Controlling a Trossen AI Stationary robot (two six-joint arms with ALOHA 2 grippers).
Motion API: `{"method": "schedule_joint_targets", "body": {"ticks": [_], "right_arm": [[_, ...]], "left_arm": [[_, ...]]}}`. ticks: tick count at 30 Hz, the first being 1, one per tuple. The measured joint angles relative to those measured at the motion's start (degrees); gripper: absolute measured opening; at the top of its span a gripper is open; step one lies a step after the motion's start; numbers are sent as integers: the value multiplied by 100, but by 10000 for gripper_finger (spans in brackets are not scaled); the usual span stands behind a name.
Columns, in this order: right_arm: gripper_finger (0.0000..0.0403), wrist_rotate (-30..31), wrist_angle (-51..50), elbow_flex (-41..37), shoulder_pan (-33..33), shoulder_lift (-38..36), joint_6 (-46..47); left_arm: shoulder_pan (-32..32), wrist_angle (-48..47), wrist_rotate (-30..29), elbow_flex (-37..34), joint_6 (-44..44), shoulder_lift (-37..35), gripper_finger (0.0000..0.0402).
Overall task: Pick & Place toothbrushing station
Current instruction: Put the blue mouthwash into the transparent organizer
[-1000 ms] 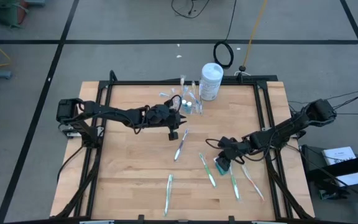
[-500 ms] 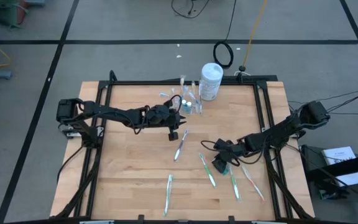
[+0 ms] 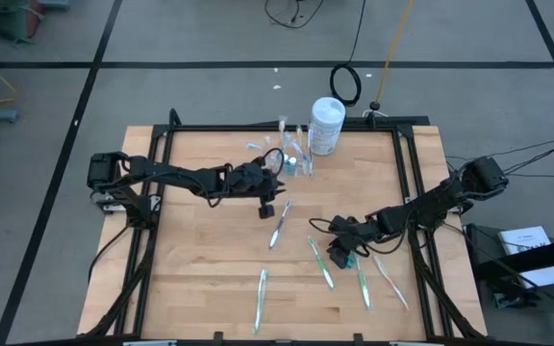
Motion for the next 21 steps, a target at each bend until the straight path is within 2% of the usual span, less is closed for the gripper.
{"method": "schedule_joint_targets", "body": {"ticks": [5, 11, 15, 21], "right_arm": [[97, -2, 304, 0, -34, 4, -184], [95, -116, 633, 142, -274, -84, -899], [95, 197, 589, 154, -475, -283, -1291], [94, 261, 780, 157, -762, -478, -1761]], "left_arm": [[0, -105, 0, 0, -21, 0, 88], [0, -118, -2, 0, 17, 0, 88], [0, -260, -25, 0, 50, -13, 88], [-22, -842, -575, 4, 77, -455, 88]]}}
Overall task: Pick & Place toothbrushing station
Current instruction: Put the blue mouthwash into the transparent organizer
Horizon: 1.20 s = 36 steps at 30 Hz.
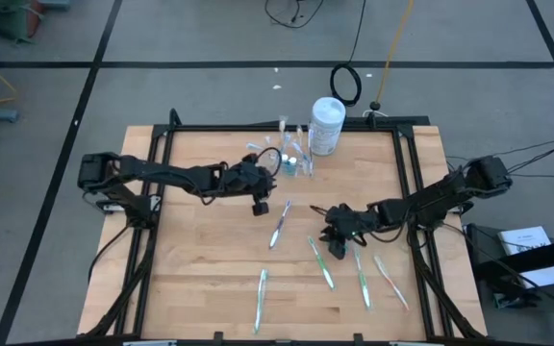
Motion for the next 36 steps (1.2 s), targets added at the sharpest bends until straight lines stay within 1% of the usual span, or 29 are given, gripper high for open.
{"method": "schedule_joint_targets", "body": {"ticks": [2, 7, 13, 15, 18, 20, 25, 28, 30, 34, 36], "right_arm": [[94, 31, 231, 0, -115, -41, -284], [94, 270, 1590, 7, -486, -52, -1260], [94, 1229, 3381, 9, -857, -54, -2801], [94, 1263, 4050, 10, -969, 5, -3294], [93, 1227, 4924, 35, -1094, 260, -3662], [93, 1221, 5062, 197, -1174, 521, -3818], [93, 1220, 4979, 741, -1403, 1218, -3881], [93, 1208, 4956, 961, -1503, 1486, -4051], [93, 1213, 4975, 1047, -1536, 1564, -4189], [93, 1213, 5026, 1123, -1572, 1551, -4262], [93, 1213, 5001, 1122, -1572, 1470, -4310]], "left_arm": [[0, -249, -205, 2, -19, -275, 88], [6, -671, -514, 2, -51, -939, 88], [4, -762, -881, 2, -59, -1443, 88], [4, -846, -948, 0, -60, -1527, 88], [7, -829, -955, 2, -61, -1536, 88], [7, -847, -947, 0, -59, -1523, 88], [-3, -864, -913, -7, -111, -1471, 88], [-3, -822, -614, -4, -381, -1477, 88], [0, -844, -217, -4, -503, -1475, 88], [-4, -799, 815, -4, -527, -1426, 88], [-4, -774, 1071, -4, -609, -1338, 88]]}}
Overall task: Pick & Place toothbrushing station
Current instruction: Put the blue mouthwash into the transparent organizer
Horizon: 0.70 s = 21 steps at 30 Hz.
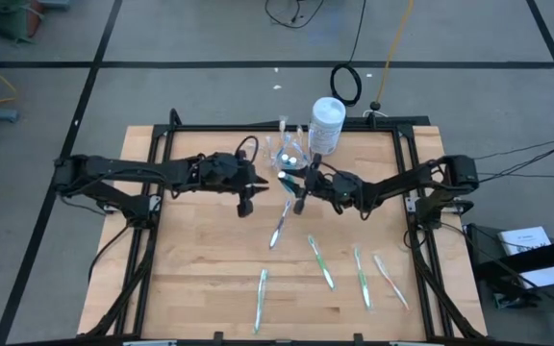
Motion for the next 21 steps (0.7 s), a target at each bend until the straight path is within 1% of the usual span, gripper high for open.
{"method": "schedule_joint_targets", "body": {"ticks": [4, 8, 12, 16, 17, 18, 21], "right_arm": [[93, -2, -19, -1, 2, -136, -147], [93, -2, 7, -3, 7, -226, -156], [93, -1, 1, -3, 9, -276, -274], [93, 2, -14, -3, 5, -271, -570], [93, 2, -6, -3, -8, -271, -593], [93, -3, -10, -3, -23, -271, -604], [93, 7, 20, -5, -69, -271, -614]], "left_arm": [[94, -52, 48, 0, -164, 188, 88], [253, 135, 276, 0, -536, 525, 88], [404, 508, 347, 1, -530, 884, 88], [623, 769, 957, 0, -519, 1013, 88], [669, 912, 1027, 0, -476, 1008, 88], [701, 1050, 1032, 7, -419, 1003, 89], [850, 1046, 1029, 10, -80, 950, 89]]}}
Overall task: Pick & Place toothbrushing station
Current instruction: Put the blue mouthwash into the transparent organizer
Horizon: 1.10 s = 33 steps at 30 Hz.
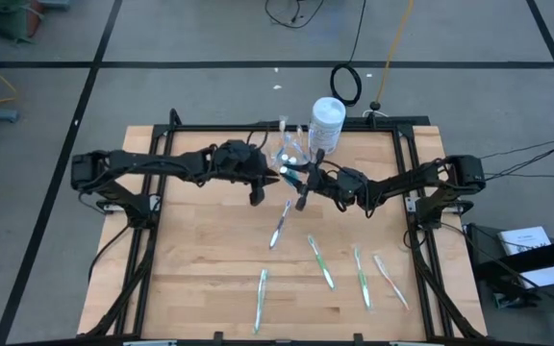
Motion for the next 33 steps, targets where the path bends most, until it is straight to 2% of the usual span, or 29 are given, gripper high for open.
{"method": "schedule_joint_targets", "body": {"ticks": [5, 10, 15, 21, 26, 33], "right_arm": [[93, 0, -17, 0, -60, 0, -115], [93, -2, -41, 0, -78, 0, -113], [93, -2, -86, 0, -76, 0, -100], [93, -2, -179, 0, -76, 0, -98], [93, 18, -174, 0, -76, 0, -100], [93, 36, -99, 0, -84, 0, -98]], "left_arm": [[259, -170, -18, 93, 454, -3, 88], [480, -36, -410, 97, 500, -5, 88], [534, -171, 449, 97, 546, -1, 93], [486, -133, 509, 97, 644, -1, 156], [258, -1, 862, 97, 353, 1, 209], [25, 563, 641, 97, -441, 1, 225]]}}
